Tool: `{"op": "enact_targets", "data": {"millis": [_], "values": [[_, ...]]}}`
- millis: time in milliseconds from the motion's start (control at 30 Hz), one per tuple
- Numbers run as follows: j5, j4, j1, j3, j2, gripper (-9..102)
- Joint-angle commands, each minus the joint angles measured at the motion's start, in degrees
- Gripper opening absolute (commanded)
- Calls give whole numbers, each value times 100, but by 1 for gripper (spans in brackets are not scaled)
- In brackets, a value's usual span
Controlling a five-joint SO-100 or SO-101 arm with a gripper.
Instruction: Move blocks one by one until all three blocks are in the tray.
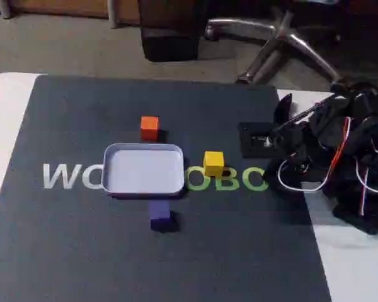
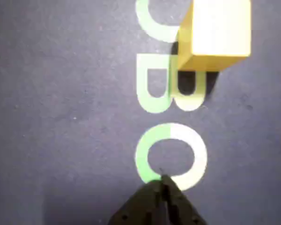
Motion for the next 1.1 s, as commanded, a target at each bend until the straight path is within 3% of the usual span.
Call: {"op": "enact_targets", "data": {"millis": [0,533,833,1067], "values": [[26,53,193,-18,0,-3],[26,53,123,-18,0,-3],[-26,53,-1011,-18,9,-6],[-1635,-360,88,-18,0,-8]]}}
